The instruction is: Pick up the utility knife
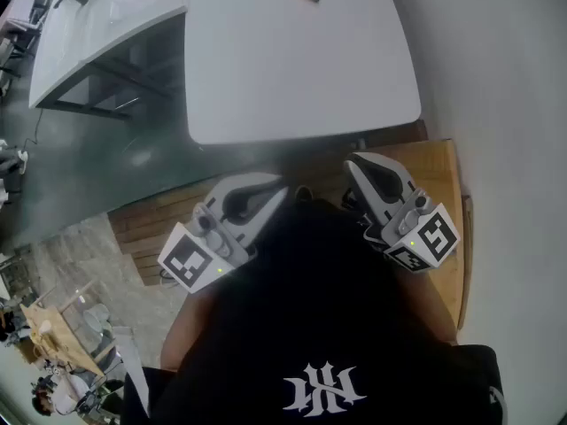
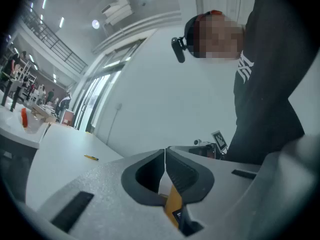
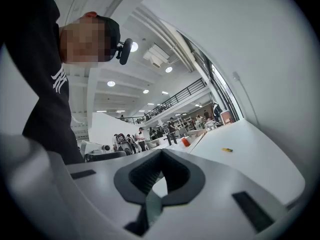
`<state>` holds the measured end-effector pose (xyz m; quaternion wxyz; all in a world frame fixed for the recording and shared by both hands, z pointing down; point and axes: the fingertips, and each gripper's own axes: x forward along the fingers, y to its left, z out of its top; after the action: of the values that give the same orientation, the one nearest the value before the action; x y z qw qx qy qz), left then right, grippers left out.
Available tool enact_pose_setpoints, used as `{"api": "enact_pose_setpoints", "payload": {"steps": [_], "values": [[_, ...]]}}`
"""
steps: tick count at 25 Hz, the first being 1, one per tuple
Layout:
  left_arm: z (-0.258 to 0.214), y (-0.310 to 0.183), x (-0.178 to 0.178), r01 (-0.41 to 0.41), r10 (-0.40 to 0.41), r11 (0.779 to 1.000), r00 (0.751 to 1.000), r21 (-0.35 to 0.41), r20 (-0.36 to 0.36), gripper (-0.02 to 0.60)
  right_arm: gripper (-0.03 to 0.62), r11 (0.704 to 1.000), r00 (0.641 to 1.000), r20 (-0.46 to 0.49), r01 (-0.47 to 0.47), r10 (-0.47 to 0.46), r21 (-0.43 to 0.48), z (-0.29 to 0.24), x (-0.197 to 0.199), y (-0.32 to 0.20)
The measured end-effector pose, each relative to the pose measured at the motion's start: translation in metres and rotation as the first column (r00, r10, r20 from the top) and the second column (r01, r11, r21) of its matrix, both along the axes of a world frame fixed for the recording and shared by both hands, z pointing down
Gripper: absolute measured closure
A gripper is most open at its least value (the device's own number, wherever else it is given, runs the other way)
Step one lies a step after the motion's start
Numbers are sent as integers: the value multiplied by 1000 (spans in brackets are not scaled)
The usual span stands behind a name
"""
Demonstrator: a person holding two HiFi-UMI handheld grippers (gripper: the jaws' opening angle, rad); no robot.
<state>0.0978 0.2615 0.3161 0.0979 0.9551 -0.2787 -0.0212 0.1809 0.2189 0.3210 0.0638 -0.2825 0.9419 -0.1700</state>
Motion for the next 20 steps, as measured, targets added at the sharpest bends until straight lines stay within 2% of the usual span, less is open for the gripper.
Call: {"api": "enact_pose_setpoints", "payload": {"steps": [5,10,13,17,20], "values": [[8,-2,11,4,-4,1000,1000,-10,-4,574,591,1000,1000,25,-10,11,-20,12,15,-1],[19,-8,19,36,-36,999,999,-30,29,574,591,999,999,45,0,2,-44,19,28,-14],[24,-21,10,65,-64,997,997,-49,36,574,591,998,999,47,21,-19,-55,21,25,-27],[22,-14,-8,84,-80,993,995,-82,55,574,591,999,1000,-25,7,-8,-45,14,29,-16],[26,-37,-41,121,-120,989,993,-87,16,574,589,999,999,-50,-4,2,-37,13,23,-29]]}}
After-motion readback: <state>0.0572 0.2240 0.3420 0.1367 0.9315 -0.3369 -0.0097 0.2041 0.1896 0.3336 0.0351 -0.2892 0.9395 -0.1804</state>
